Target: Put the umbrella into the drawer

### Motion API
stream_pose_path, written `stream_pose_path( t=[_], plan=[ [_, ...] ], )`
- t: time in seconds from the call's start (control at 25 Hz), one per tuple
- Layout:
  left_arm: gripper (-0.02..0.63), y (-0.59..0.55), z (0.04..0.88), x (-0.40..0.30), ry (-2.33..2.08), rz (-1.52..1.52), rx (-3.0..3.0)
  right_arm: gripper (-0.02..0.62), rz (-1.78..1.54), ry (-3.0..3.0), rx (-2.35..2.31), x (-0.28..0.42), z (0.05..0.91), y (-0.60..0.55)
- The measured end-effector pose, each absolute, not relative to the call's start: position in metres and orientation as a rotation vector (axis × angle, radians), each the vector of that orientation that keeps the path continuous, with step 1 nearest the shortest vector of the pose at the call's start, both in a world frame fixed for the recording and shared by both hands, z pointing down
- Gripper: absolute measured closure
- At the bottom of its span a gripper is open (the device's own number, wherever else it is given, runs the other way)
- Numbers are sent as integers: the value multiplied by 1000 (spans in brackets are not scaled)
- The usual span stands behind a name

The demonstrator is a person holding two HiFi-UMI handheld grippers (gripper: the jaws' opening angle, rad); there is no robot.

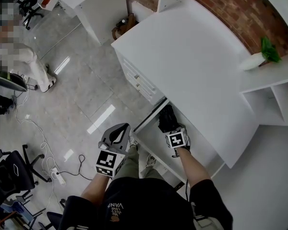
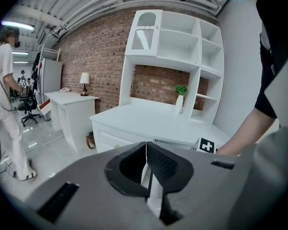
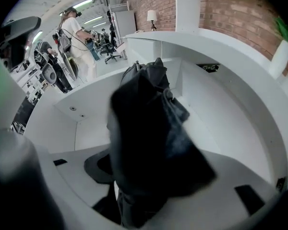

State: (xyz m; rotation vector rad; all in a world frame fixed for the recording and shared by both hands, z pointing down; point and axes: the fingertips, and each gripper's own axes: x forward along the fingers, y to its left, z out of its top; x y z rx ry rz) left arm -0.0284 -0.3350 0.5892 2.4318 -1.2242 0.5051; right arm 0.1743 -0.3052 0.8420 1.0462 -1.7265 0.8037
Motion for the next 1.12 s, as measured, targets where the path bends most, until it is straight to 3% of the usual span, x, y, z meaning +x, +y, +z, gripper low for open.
stream_pose_path(
  t=[0.4,1.12],
  plan=[
    [595,-333,592,-29,-1225,512,2436,288,825,-1701,1076,180,839,-307],
    [595,-308,573,-22,-1277,470,2453,285,750,-1871,1225,180,763,-311]
  ],
)
